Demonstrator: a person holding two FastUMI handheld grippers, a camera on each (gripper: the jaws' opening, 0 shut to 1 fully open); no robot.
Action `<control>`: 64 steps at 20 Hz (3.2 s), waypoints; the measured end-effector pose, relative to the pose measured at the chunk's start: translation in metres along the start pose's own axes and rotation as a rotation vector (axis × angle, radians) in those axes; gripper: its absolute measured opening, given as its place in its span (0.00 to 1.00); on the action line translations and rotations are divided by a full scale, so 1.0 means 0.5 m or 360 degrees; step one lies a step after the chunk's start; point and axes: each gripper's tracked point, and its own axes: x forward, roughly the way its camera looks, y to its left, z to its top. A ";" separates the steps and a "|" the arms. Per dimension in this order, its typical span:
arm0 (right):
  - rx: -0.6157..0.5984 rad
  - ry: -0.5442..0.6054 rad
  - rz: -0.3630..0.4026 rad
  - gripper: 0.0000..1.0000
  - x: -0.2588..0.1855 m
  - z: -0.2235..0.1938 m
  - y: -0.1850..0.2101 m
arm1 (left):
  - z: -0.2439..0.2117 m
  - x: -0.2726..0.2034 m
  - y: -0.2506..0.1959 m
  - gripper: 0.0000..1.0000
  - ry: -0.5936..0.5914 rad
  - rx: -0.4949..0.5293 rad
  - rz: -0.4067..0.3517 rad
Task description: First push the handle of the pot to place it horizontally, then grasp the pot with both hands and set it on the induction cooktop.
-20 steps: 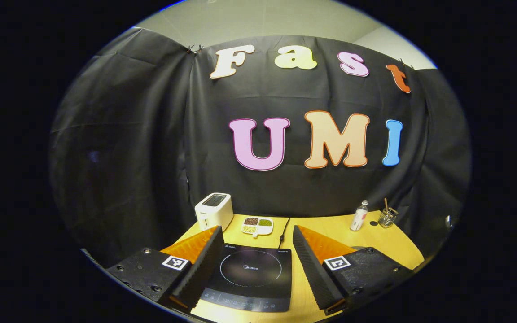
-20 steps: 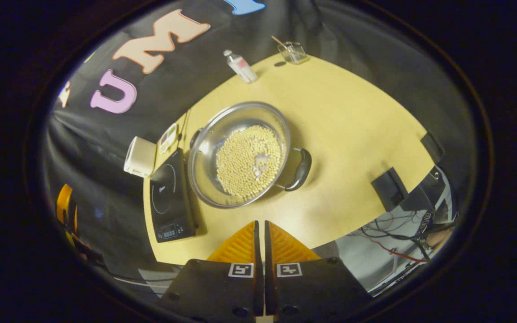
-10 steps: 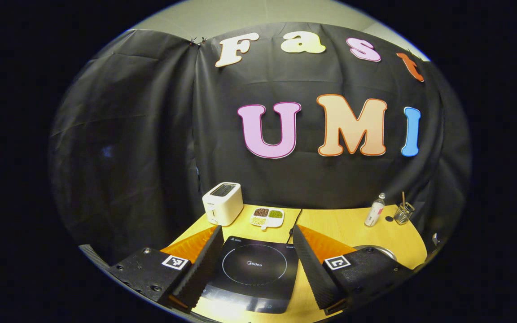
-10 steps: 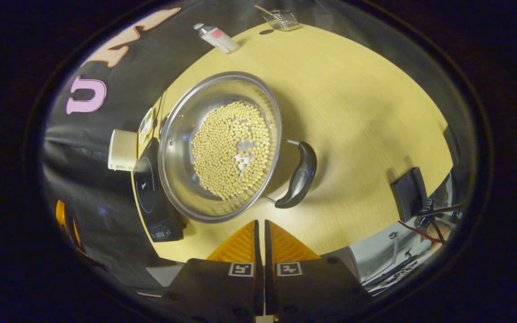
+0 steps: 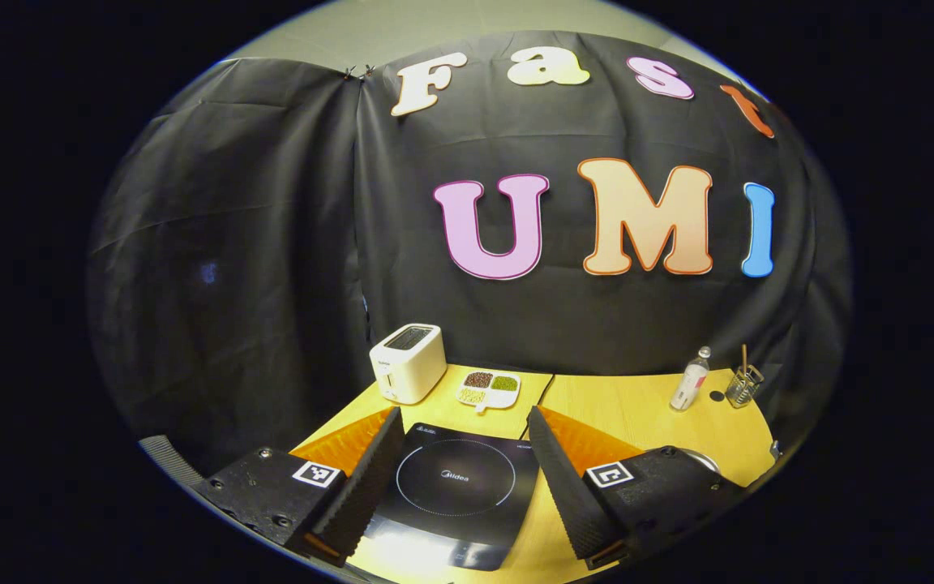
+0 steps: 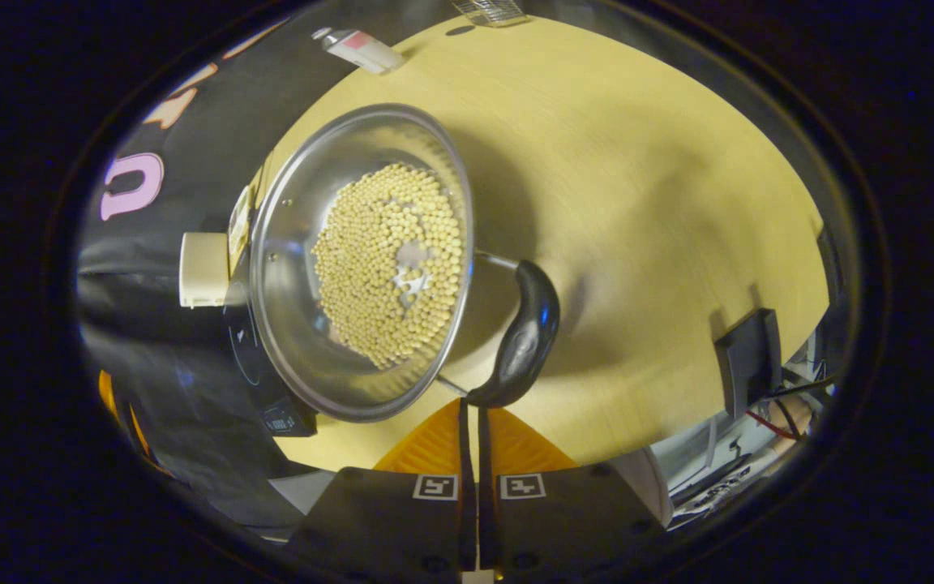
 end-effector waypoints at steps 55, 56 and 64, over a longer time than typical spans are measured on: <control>0.0058 -0.0582 0.0117 0.38 -0.168 0.226 -0.007 | -0.233 0.020 -0.060 0.93 0.0401 -0.0063 -0.0243; 0.0036 -0.0605 0.0135 0.38 -0.187 0.218 0.003 | -0.233 0.018 -0.051 0.93 0.0411 -0.0055 -0.0262; -0.0164 -0.0725 0.0222 1.00 -0.297 0.192 0.070 | -0.227 0.005 -0.028 0.93 0.0435 0.0103 -0.0467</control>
